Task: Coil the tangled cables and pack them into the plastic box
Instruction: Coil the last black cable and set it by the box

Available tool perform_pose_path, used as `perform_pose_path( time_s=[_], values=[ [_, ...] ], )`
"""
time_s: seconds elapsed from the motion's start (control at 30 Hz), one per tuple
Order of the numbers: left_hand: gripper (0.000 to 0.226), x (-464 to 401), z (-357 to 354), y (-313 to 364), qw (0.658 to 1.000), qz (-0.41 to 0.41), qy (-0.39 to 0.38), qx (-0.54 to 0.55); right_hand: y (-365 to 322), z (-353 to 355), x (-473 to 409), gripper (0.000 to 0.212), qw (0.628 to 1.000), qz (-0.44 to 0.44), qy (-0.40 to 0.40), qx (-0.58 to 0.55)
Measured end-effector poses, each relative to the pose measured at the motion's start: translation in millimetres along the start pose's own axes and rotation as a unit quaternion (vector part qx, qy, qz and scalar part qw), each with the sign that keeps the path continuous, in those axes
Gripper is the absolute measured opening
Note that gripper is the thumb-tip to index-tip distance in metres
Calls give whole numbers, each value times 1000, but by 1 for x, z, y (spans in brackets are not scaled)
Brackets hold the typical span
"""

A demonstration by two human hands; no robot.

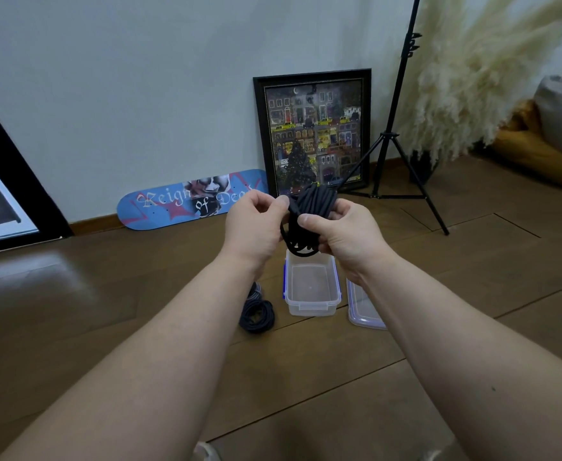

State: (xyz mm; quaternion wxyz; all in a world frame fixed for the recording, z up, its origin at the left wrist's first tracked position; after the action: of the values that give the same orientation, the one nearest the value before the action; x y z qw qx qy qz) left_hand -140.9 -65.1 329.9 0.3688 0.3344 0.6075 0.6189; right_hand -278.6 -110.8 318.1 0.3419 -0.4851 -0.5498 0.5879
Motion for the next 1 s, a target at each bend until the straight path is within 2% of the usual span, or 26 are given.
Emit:
perform_pose_path(
  time_s=[0.13, 0.2, 0.27, 0.33, 0.43, 0.53, 0.73, 0.8, 0.87, 0.9, 0.93, 1.0],
  values=[
    [17, 0, -4, -6, 993, 79, -40, 79, 1, 0, 0, 33, 1000, -3, -11, 15],
    [18, -1, -3, -9, 993, 81, -35, 75, 3, 0, 0, 33, 1000, -8, -12, 23],
    [20, -3, 2, -8, 999, 35, 4, 28, 5, -1, 0, 35, 1000, -10, -8, 27],
    [19, -4, 6, -2, 995, -37, 52, -80, 6, -1, 0, 36, 999, -9, 0, 31],
    [19, 4, 6, 8, 951, -158, 119, -239, 3, 0, 0, 36, 999, 4, 16, 30],
    [17, 7, 7, 11, 928, -202, 161, -268, 3, 0, -1, 34, 999, 10, 21, 39],
    [17, 9, 6, 13, 922, -187, 172, -291, 7, -3, -6, 37, 996, 12, 23, 90],
    [17, 3, 7, 7, 941, -134, 164, -264, 8, -3, -8, 38, 994, 14, 21, 111],
    [19, -3, 10, -5, 981, -33, 125, -144, 6, -2, -8, 37, 990, 19, 17, 137],
    [20, -4, 10, -11, 991, 10, 103, -89, 5, -1, -8, 37, 989, 20, 14, 149],
    [21, -5, 10, -15, 993, 32, 89, -70, 4, -1, -7, 36, 987, 21, 11, 159],
    [21, -4, 11, -14, 991, 17, 82, -104, 3, -1, -7, 36, 984, 23, 5, 175]
  ],
)
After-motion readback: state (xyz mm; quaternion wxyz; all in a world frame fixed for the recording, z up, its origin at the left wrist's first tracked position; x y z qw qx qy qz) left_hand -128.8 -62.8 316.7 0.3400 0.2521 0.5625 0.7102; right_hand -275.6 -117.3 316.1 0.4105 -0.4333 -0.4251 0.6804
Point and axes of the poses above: each hand's wrist, its own x-axis away from the middle knuckle, its own z-axis out of the back of the hand, y = z × x, the point moved 6 cm from there along -x, towards the middle knuckle, and after that the axes turned 6 degrees about z, right-handed, at the moved point
